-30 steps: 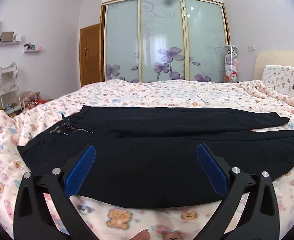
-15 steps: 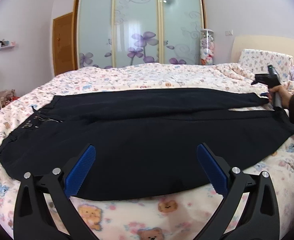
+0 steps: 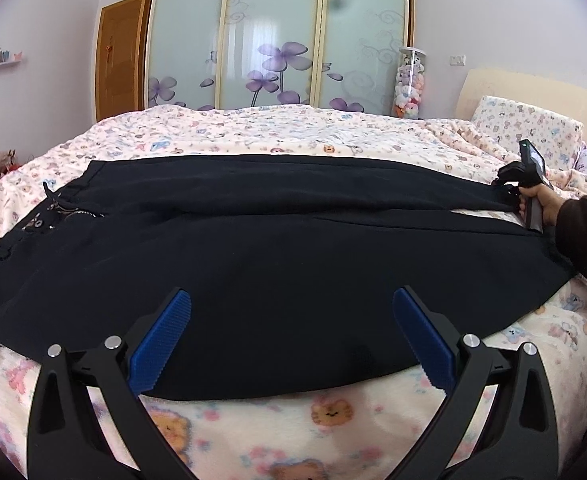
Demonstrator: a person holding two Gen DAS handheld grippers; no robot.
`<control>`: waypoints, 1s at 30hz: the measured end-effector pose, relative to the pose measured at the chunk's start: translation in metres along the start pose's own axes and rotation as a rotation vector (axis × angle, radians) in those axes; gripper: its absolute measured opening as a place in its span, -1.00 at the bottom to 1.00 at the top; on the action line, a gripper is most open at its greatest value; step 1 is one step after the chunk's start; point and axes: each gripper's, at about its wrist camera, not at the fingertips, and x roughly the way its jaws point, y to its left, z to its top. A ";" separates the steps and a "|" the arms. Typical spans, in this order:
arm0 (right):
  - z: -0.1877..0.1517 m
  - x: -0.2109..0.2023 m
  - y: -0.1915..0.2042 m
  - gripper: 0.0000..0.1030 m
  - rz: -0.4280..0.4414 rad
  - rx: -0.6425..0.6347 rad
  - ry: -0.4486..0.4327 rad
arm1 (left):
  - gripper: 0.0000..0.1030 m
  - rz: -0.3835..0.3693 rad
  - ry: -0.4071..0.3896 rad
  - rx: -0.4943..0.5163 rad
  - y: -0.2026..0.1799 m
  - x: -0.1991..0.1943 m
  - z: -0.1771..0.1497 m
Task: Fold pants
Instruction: 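Move the right tool to the trouser leg hems and grasp them, then lift the hems with the right tool and fold them toward the waistband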
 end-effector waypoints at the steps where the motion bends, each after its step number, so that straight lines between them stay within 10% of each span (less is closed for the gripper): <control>1: 0.000 -0.008 0.002 -0.60 0.016 -0.019 -0.021 | 0.97 -0.002 0.000 -0.005 0.001 0.000 0.000; 9: -0.016 -0.108 0.009 -0.60 0.182 -0.075 -0.179 | 0.97 -0.010 -0.019 -0.062 0.011 -0.006 0.001; 21: -0.128 -0.235 -0.024 -0.63 0.437 0.045 -0.251 | 0.97 -0.069 -0.096 -0.280 0.046 -0.031 0.010; 30: -0.182 -0.254 -0.041 -0.68 0.550 0.156 -0.320 | 0.97 -0.160 0.018 -0.476 0.090 0.005 0.106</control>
